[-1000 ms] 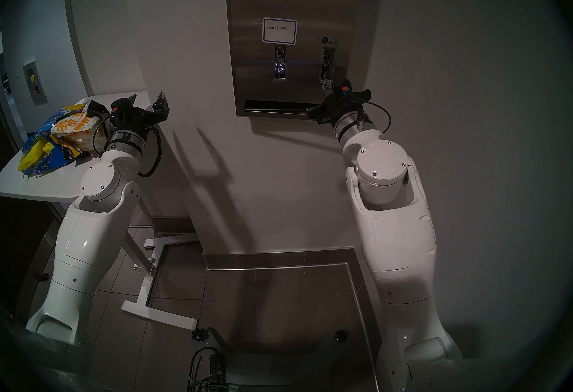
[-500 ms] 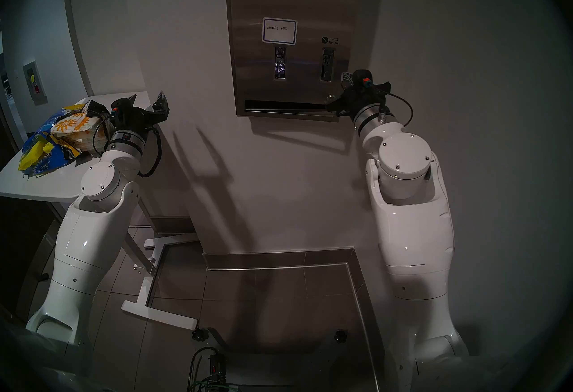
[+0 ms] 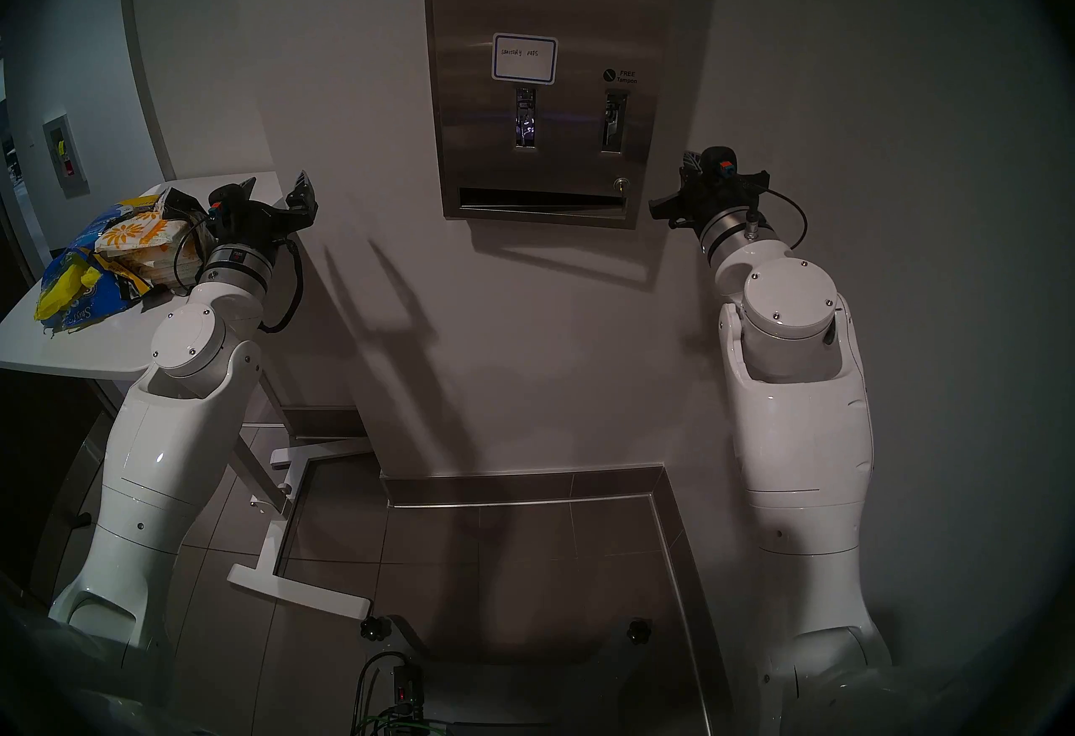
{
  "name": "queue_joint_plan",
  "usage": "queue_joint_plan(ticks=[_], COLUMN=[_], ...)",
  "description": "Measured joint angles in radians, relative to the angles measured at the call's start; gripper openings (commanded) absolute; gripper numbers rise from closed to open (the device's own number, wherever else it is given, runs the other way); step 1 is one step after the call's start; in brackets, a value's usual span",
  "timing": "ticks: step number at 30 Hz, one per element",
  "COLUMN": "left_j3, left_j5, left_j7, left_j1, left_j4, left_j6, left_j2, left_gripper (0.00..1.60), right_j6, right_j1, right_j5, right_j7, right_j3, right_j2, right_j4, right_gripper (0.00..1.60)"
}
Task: Open the dispenser door, put the pads inside, close the door
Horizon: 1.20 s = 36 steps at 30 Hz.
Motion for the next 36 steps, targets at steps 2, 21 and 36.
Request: queue_joint_plan(ticks=[2, 21, 36], left_j3=[0.000, 0.000, 0.000], left_j5=[0.000, 0.000, 0.000], left_j7=[0.000, 0.000, 0.000], left_j1=[0.000, 0.000, 0.000], left_j4=[0.000, 0.000, 0.000], left_j6=[0.000, 0.000, 0.000], left_j2=[0.000, 0.000, 0.000], left_gripper=[1.60, 1.60, 1.60], right_j6=[-0.008, -0.072, -0.121], right_j1=[0.001, 0.054, 0.097], right_j5=[0.006, 0.034, 0.046], right_j7=[0.008, 0.064, 0.089], right_j3=[0.006, 0.011, -0.003], right_j2=[0.003, 0.016, 0.017], right_j4=[0.031, 0.200, 0.270], right_gripper=[0.00, 0.00, 0.00])
